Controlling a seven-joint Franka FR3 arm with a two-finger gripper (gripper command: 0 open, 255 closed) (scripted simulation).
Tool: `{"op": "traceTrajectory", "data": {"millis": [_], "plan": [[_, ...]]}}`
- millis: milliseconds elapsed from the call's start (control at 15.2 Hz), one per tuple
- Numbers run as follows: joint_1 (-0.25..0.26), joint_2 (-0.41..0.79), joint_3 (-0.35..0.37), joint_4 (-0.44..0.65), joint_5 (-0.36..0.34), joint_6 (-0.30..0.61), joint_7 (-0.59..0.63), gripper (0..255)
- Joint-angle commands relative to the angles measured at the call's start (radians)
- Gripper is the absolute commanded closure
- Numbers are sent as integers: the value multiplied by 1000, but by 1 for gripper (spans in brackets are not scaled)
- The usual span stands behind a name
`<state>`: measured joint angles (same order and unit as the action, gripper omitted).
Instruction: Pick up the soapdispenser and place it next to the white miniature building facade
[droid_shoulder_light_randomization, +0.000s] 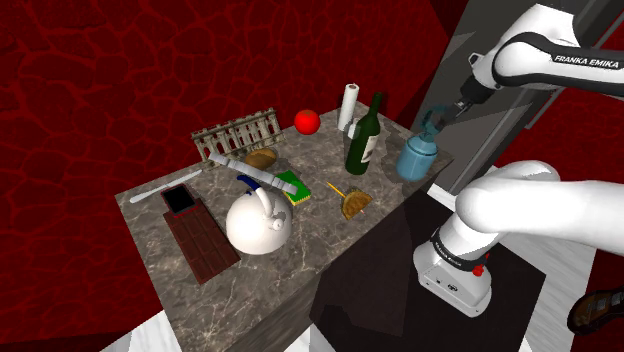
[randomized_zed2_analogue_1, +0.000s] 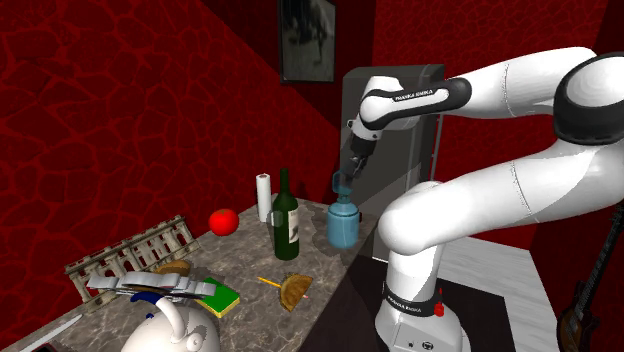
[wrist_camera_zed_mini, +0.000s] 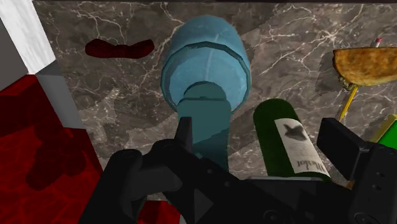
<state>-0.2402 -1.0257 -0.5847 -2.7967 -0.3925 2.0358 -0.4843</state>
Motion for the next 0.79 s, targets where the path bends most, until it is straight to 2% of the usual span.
{"op": "traceTrajectory", "data": {"millis": [0,66,528,726], "plan": [[-5,35,-81,5,-32,78,-53,0],[-4,52,-118,7,-45,113,-76,0],[16,130,-174,-41,-77,242,-70,0],[18,137,-179,-45,-80,253,-70,0]]}}
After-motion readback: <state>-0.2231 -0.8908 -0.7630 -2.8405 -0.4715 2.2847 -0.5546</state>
